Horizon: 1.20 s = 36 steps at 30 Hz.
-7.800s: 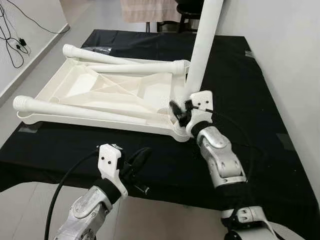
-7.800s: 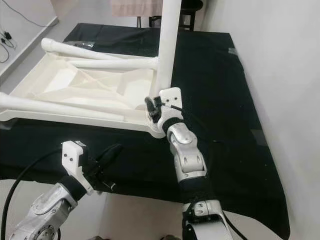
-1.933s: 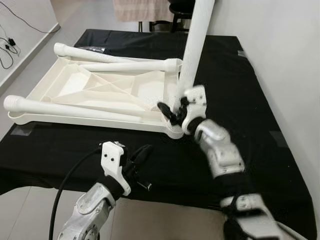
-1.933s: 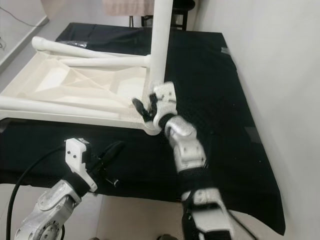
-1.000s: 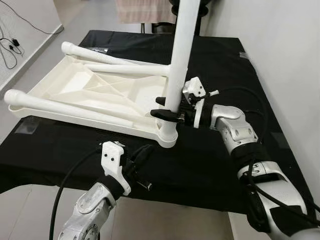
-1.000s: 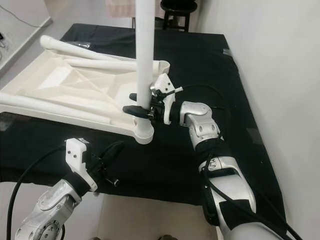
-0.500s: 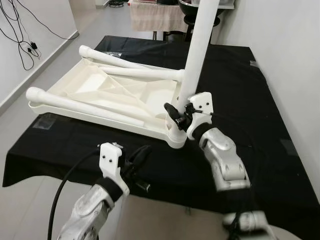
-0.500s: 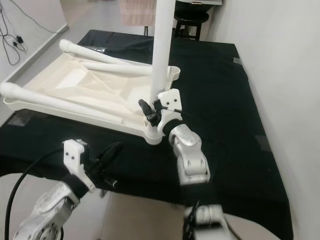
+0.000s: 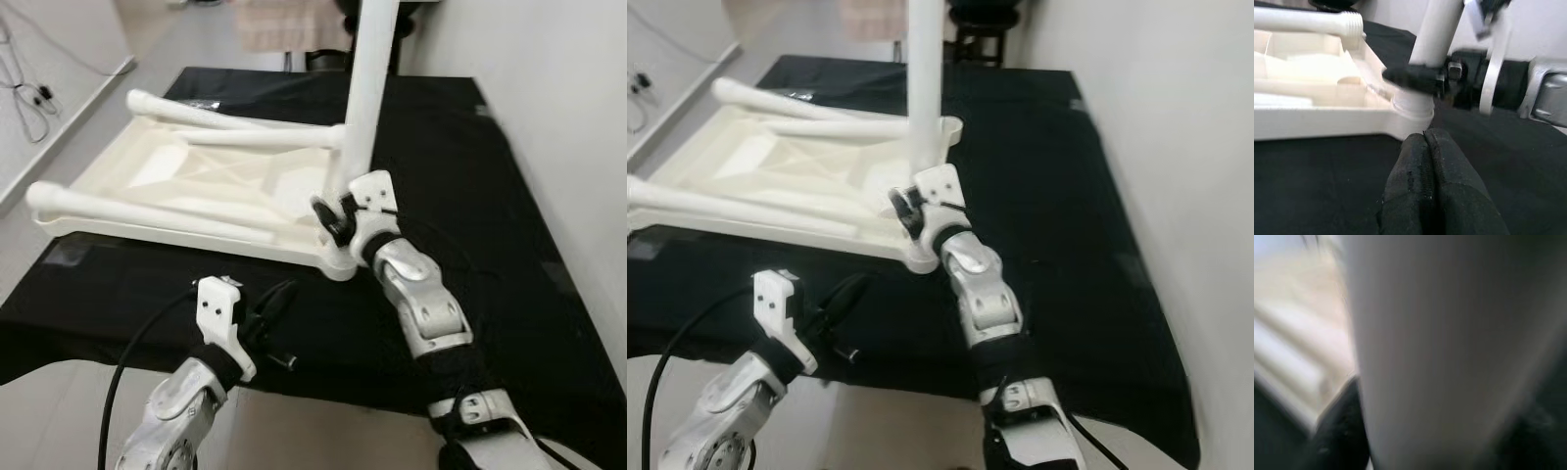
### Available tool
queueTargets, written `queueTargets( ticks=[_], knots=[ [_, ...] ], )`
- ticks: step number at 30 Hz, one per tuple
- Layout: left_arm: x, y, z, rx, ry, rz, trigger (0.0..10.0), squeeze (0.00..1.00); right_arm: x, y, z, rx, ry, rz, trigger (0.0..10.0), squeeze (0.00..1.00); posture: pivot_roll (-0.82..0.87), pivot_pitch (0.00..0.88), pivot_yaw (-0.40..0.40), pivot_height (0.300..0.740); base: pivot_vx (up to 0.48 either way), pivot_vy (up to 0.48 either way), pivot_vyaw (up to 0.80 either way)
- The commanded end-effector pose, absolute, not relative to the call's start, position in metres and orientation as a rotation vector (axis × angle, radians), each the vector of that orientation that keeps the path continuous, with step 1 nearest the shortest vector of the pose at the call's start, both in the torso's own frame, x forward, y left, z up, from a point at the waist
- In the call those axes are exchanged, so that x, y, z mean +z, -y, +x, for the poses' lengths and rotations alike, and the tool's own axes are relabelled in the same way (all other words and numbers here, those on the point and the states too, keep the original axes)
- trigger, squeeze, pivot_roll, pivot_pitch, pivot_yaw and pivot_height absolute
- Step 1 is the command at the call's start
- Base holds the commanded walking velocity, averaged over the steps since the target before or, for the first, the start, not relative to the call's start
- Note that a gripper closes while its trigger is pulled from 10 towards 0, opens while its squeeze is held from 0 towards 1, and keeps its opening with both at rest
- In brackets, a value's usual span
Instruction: Building children table
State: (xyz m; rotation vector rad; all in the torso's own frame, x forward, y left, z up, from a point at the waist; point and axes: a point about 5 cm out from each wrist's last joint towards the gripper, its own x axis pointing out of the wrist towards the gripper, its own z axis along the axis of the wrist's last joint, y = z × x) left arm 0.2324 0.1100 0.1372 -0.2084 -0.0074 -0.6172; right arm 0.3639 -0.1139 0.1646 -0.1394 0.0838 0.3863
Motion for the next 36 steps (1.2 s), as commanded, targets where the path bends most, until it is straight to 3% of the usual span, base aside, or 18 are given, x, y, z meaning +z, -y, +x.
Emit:
queueTargets(
  ticks=[1,2,7,12,19,20,22,23,34,36],
  knots=[
    [0.133,-0.11,0.232,-0.618,-0.007,-0.211,10.0,0.0,0.179,0.112,0.367,0.475,-0.038,-0.095,10.0,1.0,0.03,0.128,-0.038,0.74,0.0,0.0,0.0],
    [0.133,-0.109,0.232,-0.619,-0.007,-0.213,10.0,0.0,0.184,0.106,0.364,0.596,-0.028,-0.068,10.0,0.0,0.03,0.128,-0.038,0.74,0.0,0.0,0.0],
    [0.133,-0.108,0.232,-0.62,-0.008,-0.215,10.0,0.0,0.195,0.096,0.354,0.903,0.022,-0.12,10.0,0.0,0.03,0.124,-0.039,0.74,0.0,0.0,0.0],
    [0.132,-0.107,0.231,-0.621,-0.009,-0.215,10.0,0.0,0.202,0.095,0.358,1.045,0.039,-0.168,10.0,0.0,0.04,0.121,-0.04,0.74,0.0,0.0,0.0],
    [0.131,-0.107,0.231,-0.621,-0.011,-0.216,10.0,0.0,0.2,0.095,0.357,1.252,-0.028,-0.102,10.0,0.0,0.05,0.113,-0.041,0.74,0.0,0.0,0.0],
    [0.131,-0.107,0.231,-0.621,-0.012,-0.216,10.0,0.0,0.195,0.096,0.357,1.279,-0.05,-0.099,3.6,0.0,0.05,0.112,-0.045,0.74,0.0,0.0,0.0],
    [0.131,-0.107,0.231,-0.621,-0.012,-0.216,10.0,0.0,0.195,0.096,0.357,1.279,-0.05,-0.099,3.6,0.0,0.05,0.112,-0.045,0.74,0.0,0.0,0.0],
    [0.131,-0.106,0.231,-0.621,-0.012,-0.217,10.0,0.0,0.191,0.098,0.358,1.283,-0.068,-0.103,0.0,0.0,0.05,0.111,-0.046,0.74,0.0,0.0,0.0],
    [0.132,-0.105,0.23,-0.621,-0.01,-0.22,10.0,0.0,0.18,0.116,0.367,1.111,-0.073,-0.102,0.0,0.0,0.05,0.117,-0.043,0.74,0.0,0.0,0.0],
    [0.133,-0.105,0.229,-0.622,-0.008,-0.222,10.0,0.0,0.174,0.13,0.368,0.988,-0.071,-0.098,0.0,0.0,0.04,0.127,-0.042,0.74,0.0,0.0,0.0]
  ],
)
